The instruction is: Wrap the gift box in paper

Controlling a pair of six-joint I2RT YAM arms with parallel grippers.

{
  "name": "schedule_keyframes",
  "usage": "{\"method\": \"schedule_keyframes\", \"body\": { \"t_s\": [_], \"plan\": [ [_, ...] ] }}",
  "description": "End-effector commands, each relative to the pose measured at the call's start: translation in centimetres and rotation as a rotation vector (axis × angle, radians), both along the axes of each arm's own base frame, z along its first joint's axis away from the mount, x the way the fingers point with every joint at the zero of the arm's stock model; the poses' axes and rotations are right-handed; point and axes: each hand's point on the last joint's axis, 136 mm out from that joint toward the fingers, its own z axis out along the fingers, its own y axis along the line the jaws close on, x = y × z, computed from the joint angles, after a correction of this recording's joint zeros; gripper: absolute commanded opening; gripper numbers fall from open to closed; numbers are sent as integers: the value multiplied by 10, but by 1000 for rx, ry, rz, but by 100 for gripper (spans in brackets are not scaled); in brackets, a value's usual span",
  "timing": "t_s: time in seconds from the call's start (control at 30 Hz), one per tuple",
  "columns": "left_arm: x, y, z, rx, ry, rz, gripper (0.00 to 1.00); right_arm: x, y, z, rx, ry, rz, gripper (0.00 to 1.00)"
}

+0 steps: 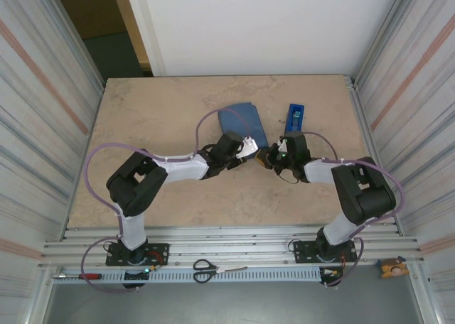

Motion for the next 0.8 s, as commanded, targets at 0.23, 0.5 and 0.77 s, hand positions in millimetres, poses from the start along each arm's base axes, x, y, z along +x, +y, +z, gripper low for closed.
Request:
{"method": "schedule_keyframes", "body": {
  "t_s": [0.23, 0.5, 0.77],
  "plan": [
    [-5, 13, -20, 41, 55, 57, 61, -12, -94, 18, -248, -6, -58, 12],
    [-7, 12, -21, 41, 66, 48, 62, 22, -132, 34, -255, -50, -74, 17],
    [-9, 10, -23, 45, 86, 40, 62, 69, -164, 43, -267, -81, -104, 25]
  ]
}}
